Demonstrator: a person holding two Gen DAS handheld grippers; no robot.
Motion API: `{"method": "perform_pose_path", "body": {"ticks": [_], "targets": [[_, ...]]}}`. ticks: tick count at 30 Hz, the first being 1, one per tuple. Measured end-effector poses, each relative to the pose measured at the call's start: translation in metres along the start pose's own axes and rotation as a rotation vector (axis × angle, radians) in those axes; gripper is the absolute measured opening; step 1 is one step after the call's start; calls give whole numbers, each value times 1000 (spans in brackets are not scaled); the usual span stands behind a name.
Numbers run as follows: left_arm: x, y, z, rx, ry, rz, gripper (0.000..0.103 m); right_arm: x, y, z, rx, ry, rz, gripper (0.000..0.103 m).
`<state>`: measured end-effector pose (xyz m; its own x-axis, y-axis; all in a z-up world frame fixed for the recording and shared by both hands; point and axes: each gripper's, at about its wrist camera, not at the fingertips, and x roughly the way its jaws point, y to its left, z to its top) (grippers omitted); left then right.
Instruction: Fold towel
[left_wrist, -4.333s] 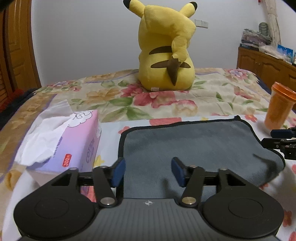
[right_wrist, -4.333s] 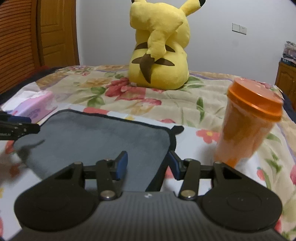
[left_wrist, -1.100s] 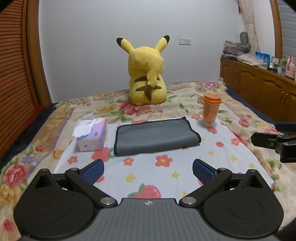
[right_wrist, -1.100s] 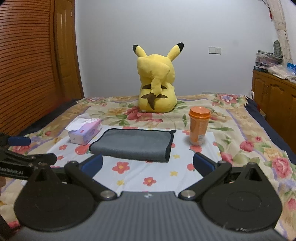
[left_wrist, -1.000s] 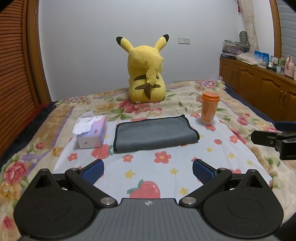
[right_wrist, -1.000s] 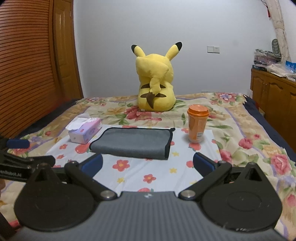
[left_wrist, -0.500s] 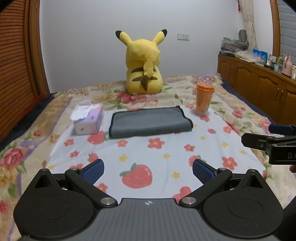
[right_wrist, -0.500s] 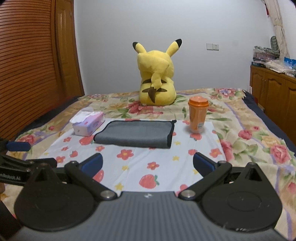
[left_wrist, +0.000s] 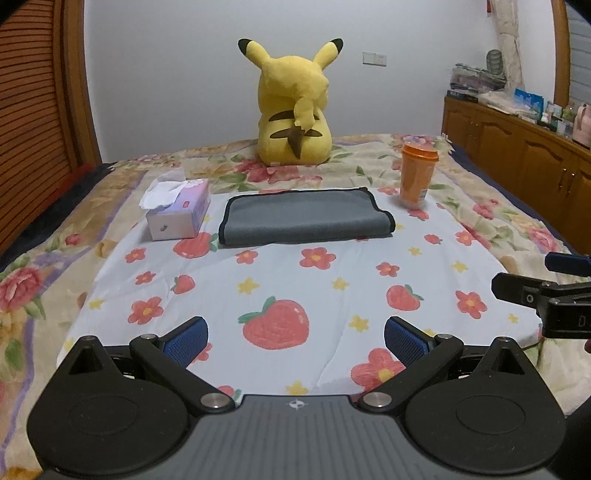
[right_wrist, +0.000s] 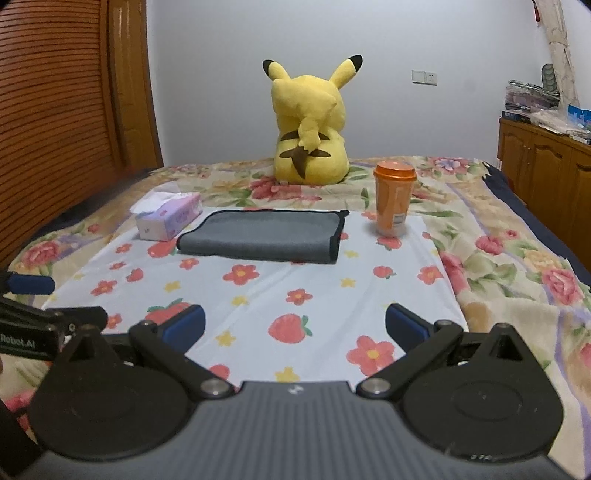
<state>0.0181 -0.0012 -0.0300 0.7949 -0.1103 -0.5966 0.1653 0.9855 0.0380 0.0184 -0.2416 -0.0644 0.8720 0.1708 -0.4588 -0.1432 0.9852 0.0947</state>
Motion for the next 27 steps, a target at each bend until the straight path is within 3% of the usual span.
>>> {"method": "perform_pose_path", "body": {"ticks": [10, 27], "targets": [[-8, -1, 0, 12, -57, 21, 103, 1, -2, -2, 8, -5, -6, 103], [-24, -2, 2, 12, -161, 37, 103, -12, -10, 0, 34, -101, -32, 103]]}}
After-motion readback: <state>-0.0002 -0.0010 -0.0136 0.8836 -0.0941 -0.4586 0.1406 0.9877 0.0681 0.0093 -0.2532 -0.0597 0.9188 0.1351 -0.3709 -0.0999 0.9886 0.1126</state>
